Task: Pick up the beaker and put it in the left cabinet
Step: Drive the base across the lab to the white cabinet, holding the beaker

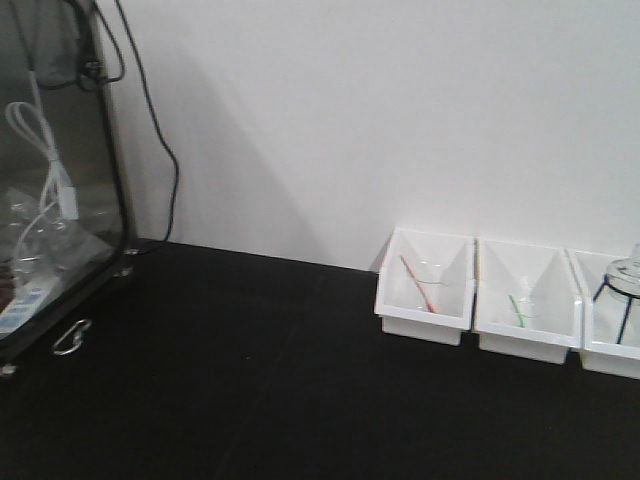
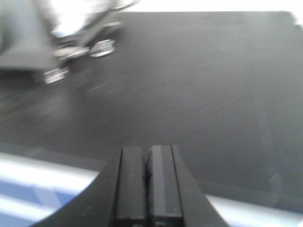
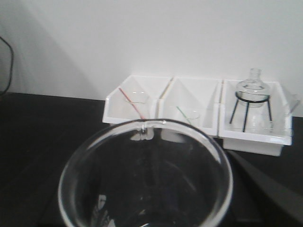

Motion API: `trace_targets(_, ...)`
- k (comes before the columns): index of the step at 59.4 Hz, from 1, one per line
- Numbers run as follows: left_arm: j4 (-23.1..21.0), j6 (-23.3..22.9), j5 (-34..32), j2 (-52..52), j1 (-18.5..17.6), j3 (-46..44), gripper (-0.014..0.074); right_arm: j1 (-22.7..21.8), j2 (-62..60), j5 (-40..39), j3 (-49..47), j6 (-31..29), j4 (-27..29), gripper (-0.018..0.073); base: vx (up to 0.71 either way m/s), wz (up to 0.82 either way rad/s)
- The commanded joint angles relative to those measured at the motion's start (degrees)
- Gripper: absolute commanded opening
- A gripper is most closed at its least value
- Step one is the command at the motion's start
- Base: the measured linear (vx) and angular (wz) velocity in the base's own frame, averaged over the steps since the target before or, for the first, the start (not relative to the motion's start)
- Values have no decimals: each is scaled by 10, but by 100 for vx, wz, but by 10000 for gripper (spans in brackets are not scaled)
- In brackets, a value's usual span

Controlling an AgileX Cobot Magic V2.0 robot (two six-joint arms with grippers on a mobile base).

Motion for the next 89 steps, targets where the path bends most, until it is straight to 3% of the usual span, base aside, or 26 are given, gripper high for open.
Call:
trace_targets(1, 2, -2, -43, -6, -3, -9, 4, -2, 4, -31, -17, -5, -25, -3, -15, 57)
trace_targets(55, 2, -2, -43, -6, -3, -9, 4, -2, 4, -31, -17, -5, -25, -3, -13, 71)
trace_targets(89, 2, -2, -43, -6, -3, -9, 4, -2, 4, -31, -17, -4, -25, -3, 8, 72)
